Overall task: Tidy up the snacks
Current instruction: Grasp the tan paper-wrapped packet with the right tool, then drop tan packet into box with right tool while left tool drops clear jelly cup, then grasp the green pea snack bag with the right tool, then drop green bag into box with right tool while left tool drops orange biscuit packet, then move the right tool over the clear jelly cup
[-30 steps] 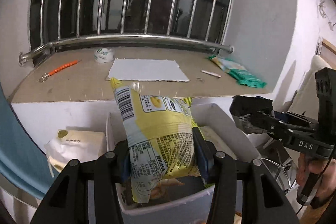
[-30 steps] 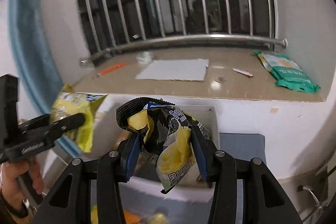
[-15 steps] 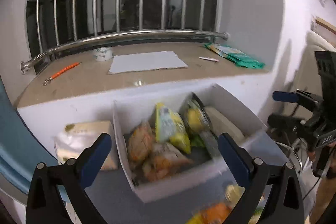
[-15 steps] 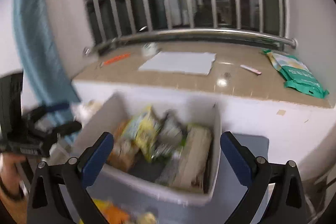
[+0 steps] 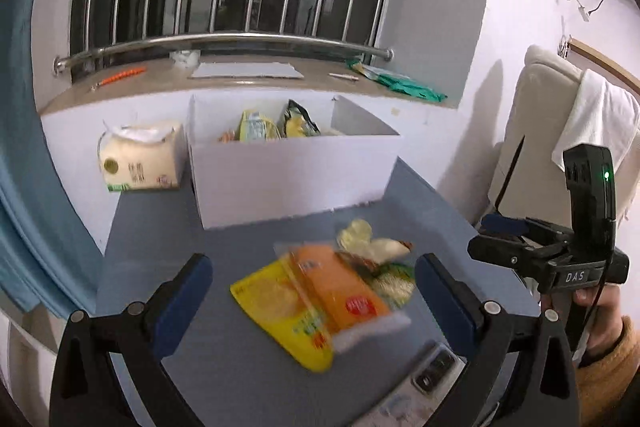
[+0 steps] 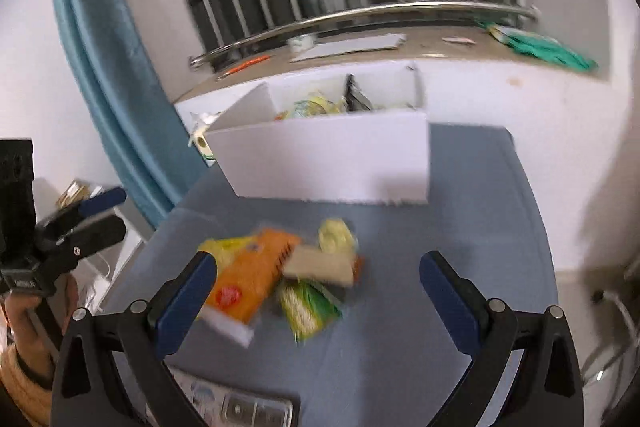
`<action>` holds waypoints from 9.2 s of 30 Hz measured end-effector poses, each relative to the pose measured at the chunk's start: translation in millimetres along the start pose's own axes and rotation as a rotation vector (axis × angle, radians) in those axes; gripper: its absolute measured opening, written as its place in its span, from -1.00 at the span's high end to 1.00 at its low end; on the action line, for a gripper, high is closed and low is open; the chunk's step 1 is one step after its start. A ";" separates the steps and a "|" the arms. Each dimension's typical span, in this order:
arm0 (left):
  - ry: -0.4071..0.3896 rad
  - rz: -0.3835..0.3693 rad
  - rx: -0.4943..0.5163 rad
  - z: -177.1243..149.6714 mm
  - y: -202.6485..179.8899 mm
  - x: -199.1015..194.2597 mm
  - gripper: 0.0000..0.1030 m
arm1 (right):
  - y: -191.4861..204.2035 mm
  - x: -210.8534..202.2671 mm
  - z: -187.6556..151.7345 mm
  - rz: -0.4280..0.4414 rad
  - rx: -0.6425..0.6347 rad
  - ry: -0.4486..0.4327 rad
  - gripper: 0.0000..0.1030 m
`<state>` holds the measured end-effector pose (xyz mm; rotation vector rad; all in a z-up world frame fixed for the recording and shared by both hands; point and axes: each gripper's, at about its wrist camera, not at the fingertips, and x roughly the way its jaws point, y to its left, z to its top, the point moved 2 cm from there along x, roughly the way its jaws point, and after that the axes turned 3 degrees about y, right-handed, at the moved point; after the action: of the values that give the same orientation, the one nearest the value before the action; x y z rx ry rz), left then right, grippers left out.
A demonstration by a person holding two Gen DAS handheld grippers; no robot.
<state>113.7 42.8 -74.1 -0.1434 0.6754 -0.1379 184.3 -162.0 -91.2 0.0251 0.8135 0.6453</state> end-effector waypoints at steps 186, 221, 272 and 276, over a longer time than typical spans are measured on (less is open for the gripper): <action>0.426 0.164 0.085 -12.6 -20.5 162.0 -0.43 | -16.5 -54.7 -71.4 -0.045 -0.024 -0.063 0.13; 0.010 0.075 -0.037 206.6 71.3 119.0 -0.61 | -16.6 78.9 217.5 -0.081 -0.006 -0.085 -0.01; 0.034 -0.022 -0.128 -31.7 12.8 -19.2 -1.00 | 19.5 29.5 -8.6 -0.184 -0.141 -0.032 -1.00; 0.044 -0.007 -0.124 -36.8 14.1 -17.8 -1.00 | 14.2 63.3 9.4 -0.177 -0.132 0.020 -1.00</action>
<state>77.9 56.5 -94.1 -0.2622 0.7271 -0.1061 215.4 -114.0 -123.2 -0.1718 0.7806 0.5312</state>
